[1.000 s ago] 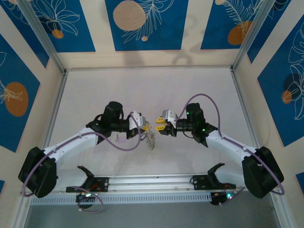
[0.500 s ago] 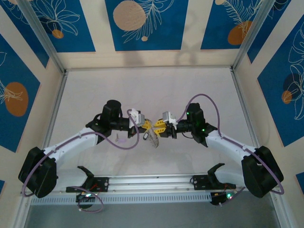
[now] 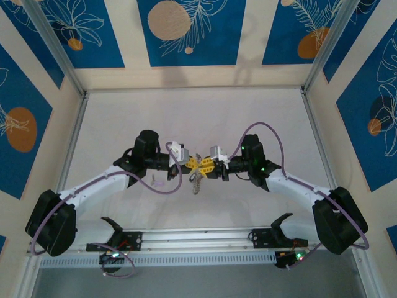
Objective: Put the keys on the keyring
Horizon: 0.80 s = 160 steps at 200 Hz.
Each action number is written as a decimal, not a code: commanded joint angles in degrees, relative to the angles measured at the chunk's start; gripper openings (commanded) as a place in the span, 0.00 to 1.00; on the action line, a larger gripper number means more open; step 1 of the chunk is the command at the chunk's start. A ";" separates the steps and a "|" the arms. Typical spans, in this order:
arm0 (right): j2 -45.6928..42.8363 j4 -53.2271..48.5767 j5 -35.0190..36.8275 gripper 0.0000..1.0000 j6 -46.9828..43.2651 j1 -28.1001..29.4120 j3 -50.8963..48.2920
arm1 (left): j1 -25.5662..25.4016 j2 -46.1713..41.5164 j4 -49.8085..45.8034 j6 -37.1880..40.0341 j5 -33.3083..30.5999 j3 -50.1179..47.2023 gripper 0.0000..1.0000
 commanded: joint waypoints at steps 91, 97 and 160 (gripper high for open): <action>-2.00 -24.33 15.39 0.00 -11.14 4.28 10.64 | 0.20 0.07 -12.44 8.11 -2.80 3.20 0.26; -1.84 -25.90 16.68 0.00 -11.97 4.77 11.62 | 0.20 0.06 -12.42 8.22 -3.29 3.25 0.26; 1.92 -42.20 26.72 0.00 -19.31 8.96 21.00 | 0.20 1.00 -15.48 11.34 -5.75 4.69 0.25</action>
